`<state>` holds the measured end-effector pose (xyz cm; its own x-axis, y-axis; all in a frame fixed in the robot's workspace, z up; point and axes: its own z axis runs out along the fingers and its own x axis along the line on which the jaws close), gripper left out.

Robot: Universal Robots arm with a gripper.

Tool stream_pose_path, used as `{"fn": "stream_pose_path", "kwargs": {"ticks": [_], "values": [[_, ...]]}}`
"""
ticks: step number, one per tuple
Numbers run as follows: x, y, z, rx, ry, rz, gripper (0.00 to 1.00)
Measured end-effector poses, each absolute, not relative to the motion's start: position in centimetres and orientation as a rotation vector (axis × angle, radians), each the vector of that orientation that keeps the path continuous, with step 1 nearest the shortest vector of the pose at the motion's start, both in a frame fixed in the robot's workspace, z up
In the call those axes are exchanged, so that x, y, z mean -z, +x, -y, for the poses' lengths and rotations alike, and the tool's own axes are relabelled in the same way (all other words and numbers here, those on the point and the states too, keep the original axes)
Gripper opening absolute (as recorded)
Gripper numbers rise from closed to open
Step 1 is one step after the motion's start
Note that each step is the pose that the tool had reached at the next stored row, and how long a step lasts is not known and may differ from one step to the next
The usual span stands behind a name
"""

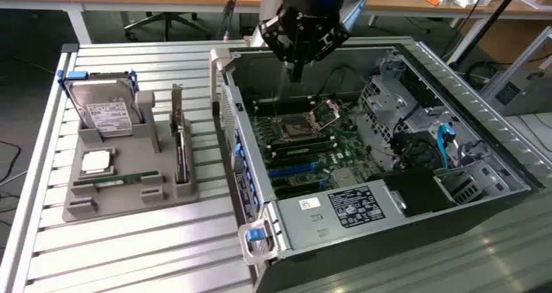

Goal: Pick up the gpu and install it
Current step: 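Reach for the gpu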

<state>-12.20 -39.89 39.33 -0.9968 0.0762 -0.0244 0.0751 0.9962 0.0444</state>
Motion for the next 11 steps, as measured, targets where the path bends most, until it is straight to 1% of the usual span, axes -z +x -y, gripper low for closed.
{"fn": "stream_pose_path", "kwargs": {"ticks": [11], "values": [[-39.33,-12.43,39.89,-0.068,0.118,-3.112,0.11]]}}
